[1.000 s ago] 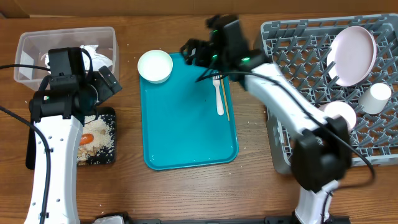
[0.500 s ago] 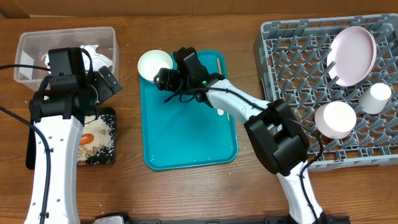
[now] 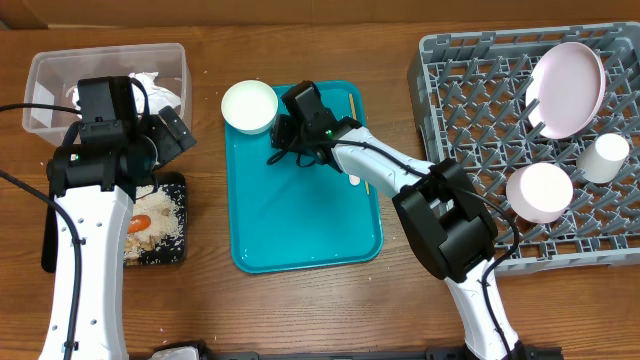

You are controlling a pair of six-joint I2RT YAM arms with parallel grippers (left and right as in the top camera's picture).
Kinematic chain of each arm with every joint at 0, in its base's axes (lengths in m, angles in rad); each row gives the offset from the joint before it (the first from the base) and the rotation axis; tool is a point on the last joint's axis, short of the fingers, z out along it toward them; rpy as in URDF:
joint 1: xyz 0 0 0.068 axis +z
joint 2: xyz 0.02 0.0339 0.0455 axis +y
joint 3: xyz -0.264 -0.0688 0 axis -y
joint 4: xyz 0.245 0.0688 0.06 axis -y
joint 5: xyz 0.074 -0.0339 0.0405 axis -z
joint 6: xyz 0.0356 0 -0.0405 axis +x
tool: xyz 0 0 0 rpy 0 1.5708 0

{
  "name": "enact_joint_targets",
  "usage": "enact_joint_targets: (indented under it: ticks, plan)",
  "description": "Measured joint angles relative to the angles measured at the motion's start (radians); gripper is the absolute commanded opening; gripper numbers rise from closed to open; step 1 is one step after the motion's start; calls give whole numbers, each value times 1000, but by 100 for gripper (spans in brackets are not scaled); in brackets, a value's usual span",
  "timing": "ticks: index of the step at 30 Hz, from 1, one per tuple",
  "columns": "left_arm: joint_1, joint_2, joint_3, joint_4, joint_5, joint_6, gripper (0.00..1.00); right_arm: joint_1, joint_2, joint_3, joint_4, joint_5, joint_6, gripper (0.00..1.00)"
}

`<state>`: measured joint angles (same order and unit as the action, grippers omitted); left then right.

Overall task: Sort waste into correct bins and load items into the dishwasher rack
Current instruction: 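Return the right gripper to the tray and grasp the white bowl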

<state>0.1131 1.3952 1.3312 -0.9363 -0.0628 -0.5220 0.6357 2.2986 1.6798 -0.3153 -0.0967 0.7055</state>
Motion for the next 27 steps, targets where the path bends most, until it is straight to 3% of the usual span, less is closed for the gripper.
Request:
enact_joint_targets:
  ticks: [8,27]
  plan:
    - [0,0,0,0,0,0,100,-34,-3,45,-89,-61,-21,45]
    - [0,0,0,0,0,0,100,-29,22,119,32,-54,1,47]
